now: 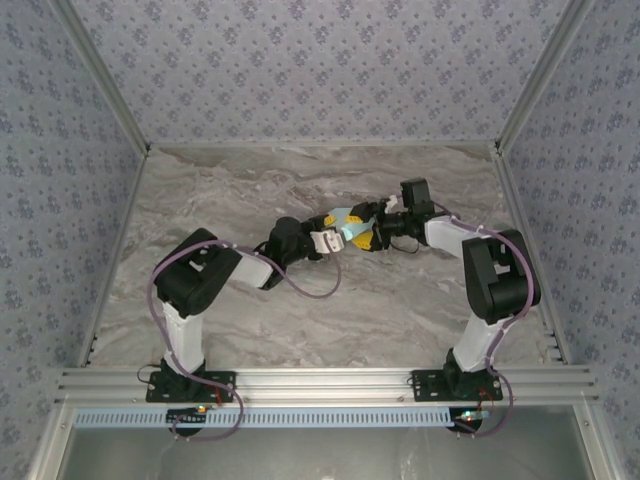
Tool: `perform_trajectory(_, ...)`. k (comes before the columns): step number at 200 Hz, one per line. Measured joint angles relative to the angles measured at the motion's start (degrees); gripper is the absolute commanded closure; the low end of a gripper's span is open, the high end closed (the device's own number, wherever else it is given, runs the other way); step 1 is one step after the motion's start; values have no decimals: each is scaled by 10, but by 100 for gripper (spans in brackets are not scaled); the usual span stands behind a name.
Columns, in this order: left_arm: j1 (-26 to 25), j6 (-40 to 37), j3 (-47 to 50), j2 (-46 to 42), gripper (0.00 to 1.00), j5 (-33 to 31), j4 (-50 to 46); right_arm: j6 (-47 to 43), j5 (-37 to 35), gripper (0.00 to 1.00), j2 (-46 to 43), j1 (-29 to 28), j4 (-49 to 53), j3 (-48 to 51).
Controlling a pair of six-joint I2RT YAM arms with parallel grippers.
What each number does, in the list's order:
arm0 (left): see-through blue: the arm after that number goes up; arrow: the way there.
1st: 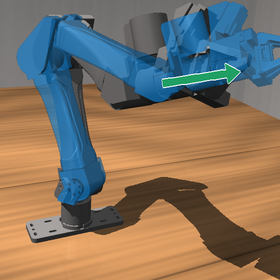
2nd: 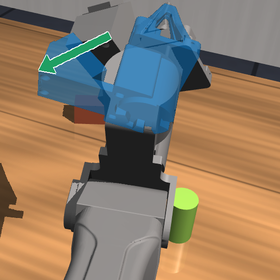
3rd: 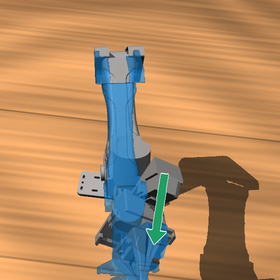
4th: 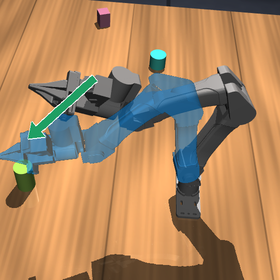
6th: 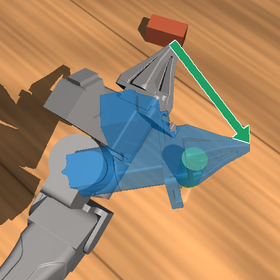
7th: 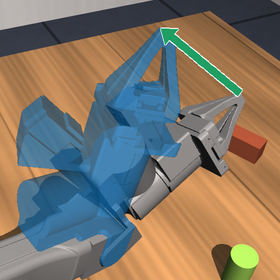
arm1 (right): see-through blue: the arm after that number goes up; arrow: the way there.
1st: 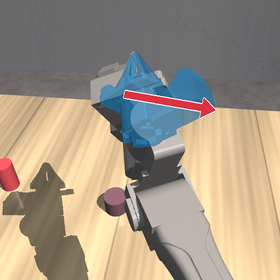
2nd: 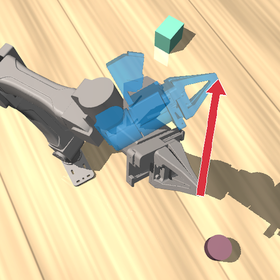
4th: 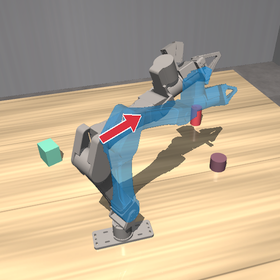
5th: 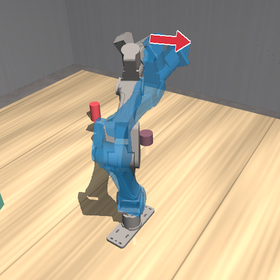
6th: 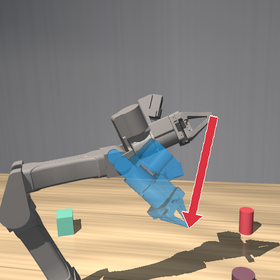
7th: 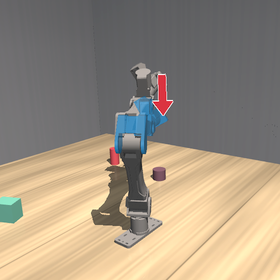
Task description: Fold the paper box
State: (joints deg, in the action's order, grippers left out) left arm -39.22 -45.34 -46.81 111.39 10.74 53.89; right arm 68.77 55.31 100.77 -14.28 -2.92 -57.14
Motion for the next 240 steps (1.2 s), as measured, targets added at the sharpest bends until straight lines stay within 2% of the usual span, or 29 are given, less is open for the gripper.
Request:
perform_trajectory(32,6,6,2,-26,52,-1,-51,-12,0,22,-16,9,19,0)
perform_trajectory(50,9,11,-2,-53,52,2,-111,-36,1,20,-36,28,40,0)
perform_trajectory(84,17,15,-98,-101,52,25,-359,-170,-13,20,-73,71,137,-37)
perform_trajectory(101,17,16,-145,-117,51,27,-478,-245,-47,20,-95,84,169,-47)
perform_trajectory(136,17,30,-177,-160,51,21,-652,-403,-143,20,-131,78,177,-41)
perform_trajectory(152,16,35,-200,-167,51,17,-721,-486,-188,19,-146,56,148,-21)
perform_trajectory(172,12,34,-232,-168,55,-1,-798,-560,-195,18,-175,35,40,54)
perform_trajectory(188,9,34,-257,-167,53,-26,-863,-588,-184,18,-185,31,-31,104)
perform_trajectory(219,9,34,-290,-160,51,-41,-961,-649,-185,19,-181,12,-53,102)
perform_trajectory(240,9,27,-330,-125,49,-39,-1019,-650,-189,19,-181,11,-84,104)
